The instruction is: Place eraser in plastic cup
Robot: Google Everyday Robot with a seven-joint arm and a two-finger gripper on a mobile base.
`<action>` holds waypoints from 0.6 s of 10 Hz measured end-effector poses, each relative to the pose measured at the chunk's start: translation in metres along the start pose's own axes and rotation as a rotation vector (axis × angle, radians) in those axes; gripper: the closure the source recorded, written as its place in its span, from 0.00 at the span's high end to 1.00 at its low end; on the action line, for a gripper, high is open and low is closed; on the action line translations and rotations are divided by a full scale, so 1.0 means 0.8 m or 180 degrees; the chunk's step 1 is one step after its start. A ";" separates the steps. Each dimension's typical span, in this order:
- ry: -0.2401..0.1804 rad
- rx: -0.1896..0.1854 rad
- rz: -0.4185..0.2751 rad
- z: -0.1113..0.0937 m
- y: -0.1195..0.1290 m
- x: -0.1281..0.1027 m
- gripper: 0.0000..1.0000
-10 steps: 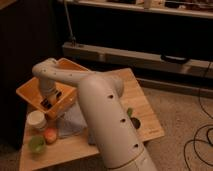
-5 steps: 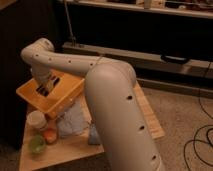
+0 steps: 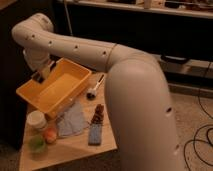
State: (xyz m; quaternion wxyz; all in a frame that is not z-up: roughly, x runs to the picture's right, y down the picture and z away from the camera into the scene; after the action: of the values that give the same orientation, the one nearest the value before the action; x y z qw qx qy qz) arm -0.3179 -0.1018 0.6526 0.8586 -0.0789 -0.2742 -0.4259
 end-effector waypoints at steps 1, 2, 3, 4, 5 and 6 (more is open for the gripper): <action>-0.0141 0.0152 -0.0034 -0.035 -0.009 -0.016 0.00; -0.0238 0.0226 -0.0056 -0.055 -0.013 -0.030 0.00; -0.0360 0.0276 -0.0103 -0.073 -0.019 -0.058 0.00; -0.0481 0.0281 -0.0169 -0.085 -0.022 -0.090 0.00; -0.0591 0.0258 -0.0218 -0.092 -0.022 -0.116 0.00; -0.0576 0.0253 -0.0218 -0.091 -0.022 -0.114 0.00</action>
State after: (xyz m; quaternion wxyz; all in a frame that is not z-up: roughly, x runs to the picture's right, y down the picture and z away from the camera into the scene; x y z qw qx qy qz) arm -0.3462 -0.0766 0.5404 0.8177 -0.0735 -0.3699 -0.4349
